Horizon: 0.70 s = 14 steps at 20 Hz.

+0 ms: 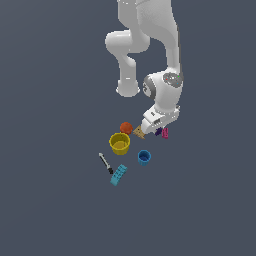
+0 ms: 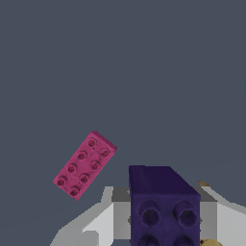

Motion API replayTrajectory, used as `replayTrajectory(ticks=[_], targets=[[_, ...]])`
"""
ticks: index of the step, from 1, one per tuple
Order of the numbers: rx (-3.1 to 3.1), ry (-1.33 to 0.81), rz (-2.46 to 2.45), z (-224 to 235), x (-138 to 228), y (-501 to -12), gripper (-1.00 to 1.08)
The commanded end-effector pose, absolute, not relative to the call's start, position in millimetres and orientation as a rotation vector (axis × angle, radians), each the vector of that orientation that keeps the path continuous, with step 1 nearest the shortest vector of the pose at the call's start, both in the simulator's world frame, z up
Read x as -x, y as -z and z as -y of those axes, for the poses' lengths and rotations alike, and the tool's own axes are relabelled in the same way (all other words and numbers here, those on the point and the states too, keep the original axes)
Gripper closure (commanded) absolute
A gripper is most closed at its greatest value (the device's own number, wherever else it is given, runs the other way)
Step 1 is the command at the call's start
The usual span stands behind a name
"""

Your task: Pick up a designated object from a clutter of objects.

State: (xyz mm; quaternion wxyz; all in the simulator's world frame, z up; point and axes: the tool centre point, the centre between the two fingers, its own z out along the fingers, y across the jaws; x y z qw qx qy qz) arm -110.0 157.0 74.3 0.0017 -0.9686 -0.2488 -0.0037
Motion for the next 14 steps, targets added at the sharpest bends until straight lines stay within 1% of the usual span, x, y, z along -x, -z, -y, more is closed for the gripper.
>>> replayTrajectory(ticks=[1,14], targets=[[3.039,0.012,0.780,-157.3,100.2,-90.5,1.08],[3.039,0.008,0.770,-157.7,34.4,-193.7,1.08]])
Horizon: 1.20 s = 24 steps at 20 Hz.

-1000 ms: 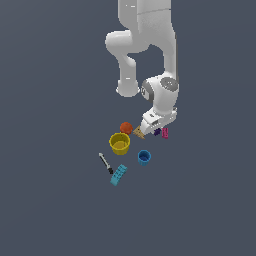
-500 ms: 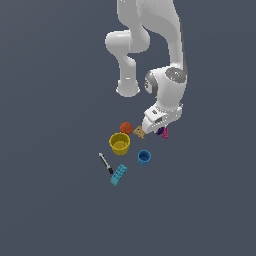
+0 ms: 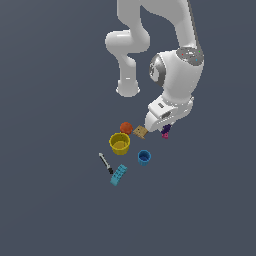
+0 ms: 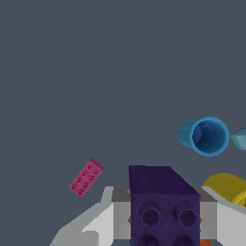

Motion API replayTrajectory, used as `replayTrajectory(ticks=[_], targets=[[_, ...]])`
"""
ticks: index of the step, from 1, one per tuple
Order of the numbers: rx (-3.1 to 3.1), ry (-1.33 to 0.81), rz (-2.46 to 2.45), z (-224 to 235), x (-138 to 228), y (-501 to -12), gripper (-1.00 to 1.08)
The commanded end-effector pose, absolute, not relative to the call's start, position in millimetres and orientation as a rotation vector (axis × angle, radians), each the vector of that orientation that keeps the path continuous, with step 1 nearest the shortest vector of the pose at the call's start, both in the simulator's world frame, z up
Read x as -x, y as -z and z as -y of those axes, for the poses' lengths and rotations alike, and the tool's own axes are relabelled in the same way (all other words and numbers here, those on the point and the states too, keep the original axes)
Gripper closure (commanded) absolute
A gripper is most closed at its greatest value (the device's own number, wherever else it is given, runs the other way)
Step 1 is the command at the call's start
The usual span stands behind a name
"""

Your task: Pick up a designated object from a clutter of objects.

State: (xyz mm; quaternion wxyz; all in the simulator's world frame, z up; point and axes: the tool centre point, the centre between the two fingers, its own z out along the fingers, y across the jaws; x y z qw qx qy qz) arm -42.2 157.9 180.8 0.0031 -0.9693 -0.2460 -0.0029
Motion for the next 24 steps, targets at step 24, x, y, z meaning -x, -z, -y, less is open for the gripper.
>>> replayTrajectory(ticks=[24], targets=[[3.048,0.003,0.752,-157.6,-74.8,-352.7,1.08]])
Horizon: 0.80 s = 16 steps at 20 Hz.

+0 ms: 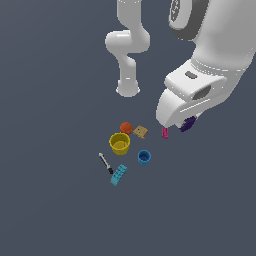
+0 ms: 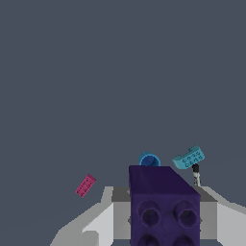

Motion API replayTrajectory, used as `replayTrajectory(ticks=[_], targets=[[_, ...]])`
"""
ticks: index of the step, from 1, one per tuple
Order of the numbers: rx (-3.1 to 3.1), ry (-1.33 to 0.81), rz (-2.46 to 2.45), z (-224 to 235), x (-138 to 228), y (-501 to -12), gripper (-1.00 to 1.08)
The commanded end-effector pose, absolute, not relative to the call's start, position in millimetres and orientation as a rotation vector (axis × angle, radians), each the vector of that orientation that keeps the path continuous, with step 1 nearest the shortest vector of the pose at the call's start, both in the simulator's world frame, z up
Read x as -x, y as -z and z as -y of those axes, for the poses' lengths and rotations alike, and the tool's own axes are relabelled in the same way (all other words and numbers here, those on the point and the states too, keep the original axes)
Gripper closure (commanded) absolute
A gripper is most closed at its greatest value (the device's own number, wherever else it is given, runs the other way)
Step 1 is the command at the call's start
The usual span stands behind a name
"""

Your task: Pick up a designated object from a clutter of objects.

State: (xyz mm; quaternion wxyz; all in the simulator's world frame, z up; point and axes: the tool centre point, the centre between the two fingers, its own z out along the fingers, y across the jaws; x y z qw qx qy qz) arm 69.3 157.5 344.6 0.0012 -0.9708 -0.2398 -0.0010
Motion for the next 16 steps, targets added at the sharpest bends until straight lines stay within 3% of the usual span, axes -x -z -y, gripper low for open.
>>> replayTrajectory(ticks=[1,16], targets=[[3.049,0.002,0.751,-157.6,-78.3,-357.5,1.08],[3.052,0.001,0.745,-158.4,-120.9,-414.5,1.08]])
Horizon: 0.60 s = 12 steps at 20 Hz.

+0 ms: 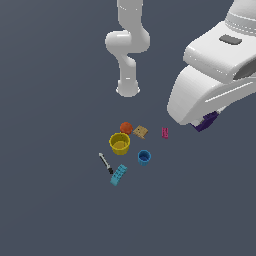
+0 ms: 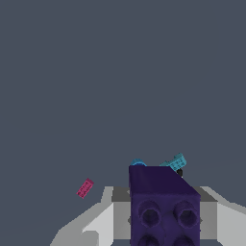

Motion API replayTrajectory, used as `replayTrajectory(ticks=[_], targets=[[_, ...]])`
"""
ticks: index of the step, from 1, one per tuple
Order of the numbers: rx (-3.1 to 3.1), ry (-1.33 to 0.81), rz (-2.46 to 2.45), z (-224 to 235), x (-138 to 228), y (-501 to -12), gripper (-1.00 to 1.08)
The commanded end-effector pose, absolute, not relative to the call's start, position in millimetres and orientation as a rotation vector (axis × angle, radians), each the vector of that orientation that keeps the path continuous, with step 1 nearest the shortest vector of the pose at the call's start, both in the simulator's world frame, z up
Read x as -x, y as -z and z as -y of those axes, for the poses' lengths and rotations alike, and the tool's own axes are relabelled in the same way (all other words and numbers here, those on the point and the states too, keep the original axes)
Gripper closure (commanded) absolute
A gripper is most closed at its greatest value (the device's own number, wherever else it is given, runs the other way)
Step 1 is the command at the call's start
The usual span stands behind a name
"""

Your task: Pick up a designated object from a clutter of objects.

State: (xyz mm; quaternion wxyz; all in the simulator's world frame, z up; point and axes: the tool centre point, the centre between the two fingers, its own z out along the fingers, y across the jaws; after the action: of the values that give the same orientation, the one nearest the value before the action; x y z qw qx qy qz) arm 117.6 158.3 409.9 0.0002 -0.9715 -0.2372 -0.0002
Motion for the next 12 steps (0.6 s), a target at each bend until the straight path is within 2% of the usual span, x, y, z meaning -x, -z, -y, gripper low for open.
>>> replayTrajectory(ticks=[1,12], targets=[[3.052,0.001,0.745,-158.6,-122.6,-416.8,1.08],[3.052,0.000,0.744,-159.1,-133.1,-430.0,1.08]])
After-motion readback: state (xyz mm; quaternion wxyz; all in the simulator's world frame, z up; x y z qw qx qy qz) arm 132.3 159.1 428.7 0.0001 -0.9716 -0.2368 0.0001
